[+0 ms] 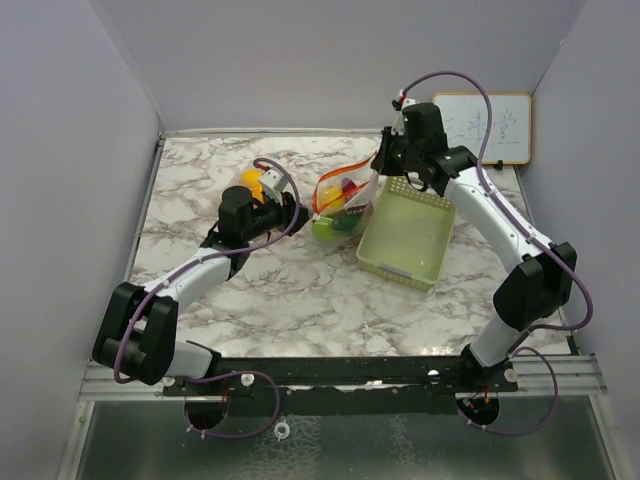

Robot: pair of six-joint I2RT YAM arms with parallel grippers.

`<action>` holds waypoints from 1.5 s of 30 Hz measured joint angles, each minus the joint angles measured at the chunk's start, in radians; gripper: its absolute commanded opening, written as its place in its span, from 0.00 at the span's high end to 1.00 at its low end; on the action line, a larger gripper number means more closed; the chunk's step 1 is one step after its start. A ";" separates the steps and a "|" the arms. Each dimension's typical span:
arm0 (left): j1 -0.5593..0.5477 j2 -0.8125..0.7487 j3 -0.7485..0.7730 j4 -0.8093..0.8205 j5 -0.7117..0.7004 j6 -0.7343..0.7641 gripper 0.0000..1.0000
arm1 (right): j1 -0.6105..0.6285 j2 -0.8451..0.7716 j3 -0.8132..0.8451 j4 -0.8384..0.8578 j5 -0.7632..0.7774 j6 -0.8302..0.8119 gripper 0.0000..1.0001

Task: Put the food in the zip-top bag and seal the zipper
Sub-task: Adjust the zipper food storage bag at the center of the board.

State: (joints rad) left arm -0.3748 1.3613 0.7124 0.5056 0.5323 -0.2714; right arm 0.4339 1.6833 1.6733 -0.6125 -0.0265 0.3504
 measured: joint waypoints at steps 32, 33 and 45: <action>0.002 0.028 -0.005 0.140 0.045 -0.085 1.00 | -0.011 -0.087 -0.156 0.088 -0.273 -0.122 0.25; 0.002 0.014 -0.009 0.136 0.051 -0.085 1.00 | -0.011 -0.109 -0.154 0.095 -0.280 -0.146 0.28; 0.009 -0.045 -0.043 0.126 0.152 -0.099 1.00 | -0.013 -0.107 -0.249 0.338 -0.829 -0.278 0.39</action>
State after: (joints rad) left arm -0.3660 1.3159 0.6689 0.6319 0.6846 -0.3702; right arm 0.4206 1.5764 1.4239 -0.2745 -0.8558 0.0719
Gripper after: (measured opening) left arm 0.012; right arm 0.614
